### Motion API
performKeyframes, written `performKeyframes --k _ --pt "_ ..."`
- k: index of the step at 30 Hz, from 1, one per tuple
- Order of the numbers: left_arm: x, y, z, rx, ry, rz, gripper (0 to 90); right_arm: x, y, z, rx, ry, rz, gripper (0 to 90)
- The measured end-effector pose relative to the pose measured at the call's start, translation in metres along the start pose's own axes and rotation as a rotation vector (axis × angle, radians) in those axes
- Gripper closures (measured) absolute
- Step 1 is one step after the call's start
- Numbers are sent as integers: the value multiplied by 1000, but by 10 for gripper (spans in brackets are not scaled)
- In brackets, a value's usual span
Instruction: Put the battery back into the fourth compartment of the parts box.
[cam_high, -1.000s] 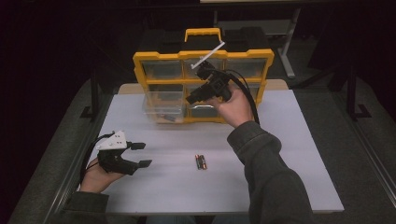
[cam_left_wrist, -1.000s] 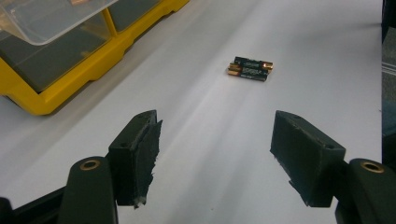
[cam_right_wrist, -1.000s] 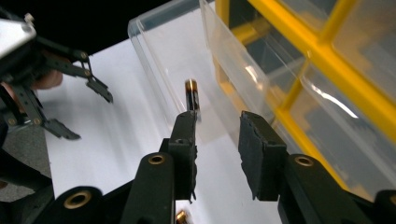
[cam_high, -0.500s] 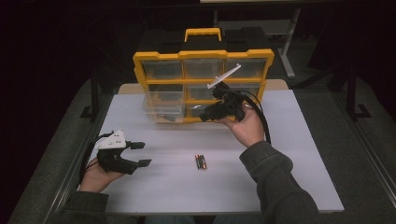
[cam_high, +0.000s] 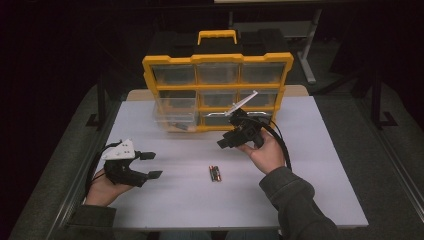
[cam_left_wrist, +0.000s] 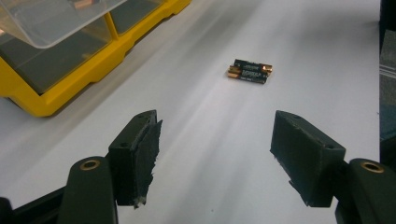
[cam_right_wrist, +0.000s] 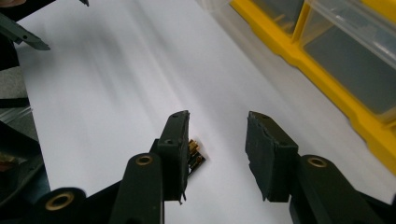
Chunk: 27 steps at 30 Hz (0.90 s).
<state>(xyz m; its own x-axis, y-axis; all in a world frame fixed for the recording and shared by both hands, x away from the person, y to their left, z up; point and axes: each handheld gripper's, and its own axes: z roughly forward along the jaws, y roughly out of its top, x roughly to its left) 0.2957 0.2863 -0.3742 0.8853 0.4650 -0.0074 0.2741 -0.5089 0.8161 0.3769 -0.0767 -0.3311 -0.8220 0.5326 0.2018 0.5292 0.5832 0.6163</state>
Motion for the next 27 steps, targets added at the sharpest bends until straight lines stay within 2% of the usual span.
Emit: performKeyframes --k 3,5,12,27 --pt "-1 0 0 -4 -1 -14 320 0 -6 4 3 8 18 582" --pt "1 0 -1 7 -1 5 320 0 -11 7 0 4 24 582" --pt "1 0 0 8 -3 1 320 0 -27 18 13 14 65 583" --pt "3 0 0 16 -1 16 320 9 -47 57 94 13 75 582"
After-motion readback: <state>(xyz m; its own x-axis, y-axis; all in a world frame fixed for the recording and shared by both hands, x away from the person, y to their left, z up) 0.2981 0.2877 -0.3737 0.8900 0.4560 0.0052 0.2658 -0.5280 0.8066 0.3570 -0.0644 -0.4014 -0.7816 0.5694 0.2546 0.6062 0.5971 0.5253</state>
